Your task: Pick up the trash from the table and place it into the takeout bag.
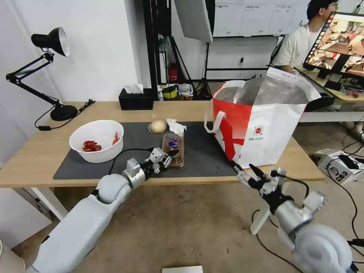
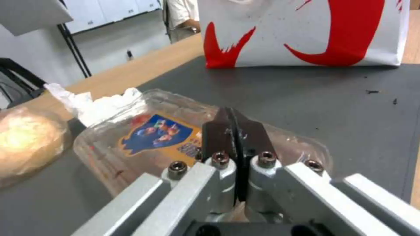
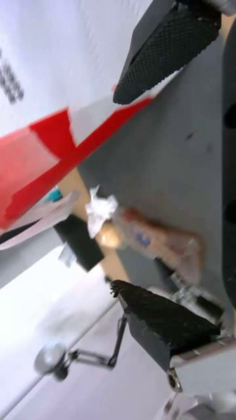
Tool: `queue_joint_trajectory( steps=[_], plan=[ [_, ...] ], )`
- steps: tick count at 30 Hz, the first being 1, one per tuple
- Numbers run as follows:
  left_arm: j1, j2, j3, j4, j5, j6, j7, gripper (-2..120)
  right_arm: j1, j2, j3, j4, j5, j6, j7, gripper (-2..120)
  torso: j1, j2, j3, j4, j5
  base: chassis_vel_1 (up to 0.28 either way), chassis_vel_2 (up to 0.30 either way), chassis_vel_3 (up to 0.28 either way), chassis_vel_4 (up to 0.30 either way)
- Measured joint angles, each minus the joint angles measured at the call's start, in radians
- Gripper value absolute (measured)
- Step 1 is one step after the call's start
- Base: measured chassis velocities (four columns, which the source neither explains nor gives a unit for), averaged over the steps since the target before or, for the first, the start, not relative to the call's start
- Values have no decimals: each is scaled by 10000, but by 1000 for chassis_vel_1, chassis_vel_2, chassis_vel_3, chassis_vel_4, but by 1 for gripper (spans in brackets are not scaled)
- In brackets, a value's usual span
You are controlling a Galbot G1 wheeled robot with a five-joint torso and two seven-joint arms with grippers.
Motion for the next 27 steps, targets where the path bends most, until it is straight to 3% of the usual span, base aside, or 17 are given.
queue_joint_trajectory(
  steps=[11, 21, 27],
  plan=[
    [290, 100, -227, 5, 15, -27, 45, 0, 2614, -309, -1885, -1496, 1853, -507, 393, 100, 1, 0, 1, 1, -2, 0, 0, 0, 0],
    [468, 139, -368, 111, 16, -128, 22, 0, 5500, 737, -3817, -3282, 2403, -1380, 1508, 100, 1, 0, 0, 2, -3, 0, 0, 0, 0],
    [465, 103, -401, 153, 25, -155, 9, 0, 6426, 1269, -4657, -4102, 2366, -1823, 1996, 100, 1, -1, 0, 0, -3, 0, 0, 0, 0]
  ],
)
